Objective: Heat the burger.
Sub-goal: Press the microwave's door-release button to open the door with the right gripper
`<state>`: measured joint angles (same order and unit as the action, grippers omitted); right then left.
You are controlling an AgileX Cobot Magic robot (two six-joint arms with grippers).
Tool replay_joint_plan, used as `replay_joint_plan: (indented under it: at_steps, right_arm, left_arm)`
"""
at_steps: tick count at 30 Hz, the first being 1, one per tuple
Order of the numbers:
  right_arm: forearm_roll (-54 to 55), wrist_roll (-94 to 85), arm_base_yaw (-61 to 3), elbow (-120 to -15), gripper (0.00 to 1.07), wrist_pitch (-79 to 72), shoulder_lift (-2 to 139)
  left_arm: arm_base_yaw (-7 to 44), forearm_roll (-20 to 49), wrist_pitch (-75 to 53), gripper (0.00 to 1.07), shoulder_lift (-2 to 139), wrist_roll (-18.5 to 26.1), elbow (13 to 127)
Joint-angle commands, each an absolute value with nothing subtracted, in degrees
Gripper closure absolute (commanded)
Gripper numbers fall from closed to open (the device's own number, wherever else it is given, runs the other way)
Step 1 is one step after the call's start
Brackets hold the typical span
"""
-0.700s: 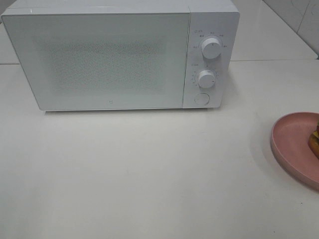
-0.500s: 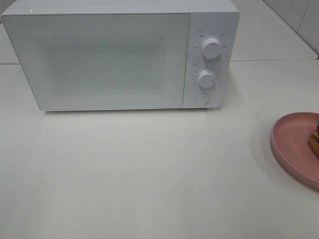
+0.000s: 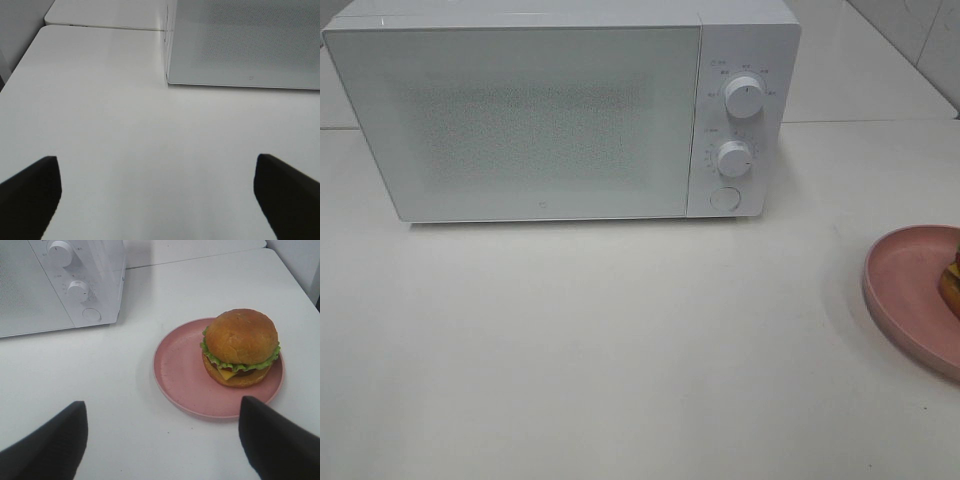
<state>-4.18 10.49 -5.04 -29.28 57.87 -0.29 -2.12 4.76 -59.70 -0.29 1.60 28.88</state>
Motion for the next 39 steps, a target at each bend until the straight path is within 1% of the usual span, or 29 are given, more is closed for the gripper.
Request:
replay_joint_plan:
  at_steps: [1,29,37,39]
  right_arm:
    - [-4.0,11.0,-4.8,-31.3,0.31,57.0,1.3]
    - [-4.0,11.0,-4.8,-31.2,0.31,38.4,21.1]
    - [-4.1,11.0,-4.8,-31.2,0.31,33.0,27.8]
    - [-4.1,10.9,-4.8,-31.2,0.31,31.1,31.6]
  left_arm:
    - [-2.2,4.8,-59.5,0.07,-1.5,1.6,28.8]
    - [-2.2,4.8,-59.5,0.07,-1.5,1.6,28.8]
    - [-2.2,4.8,-59.5,0.07,-1.5,1.6,28.8]
    - [-2.2,4.8,-59.5,0.07,-1.5,1.6,28.8]
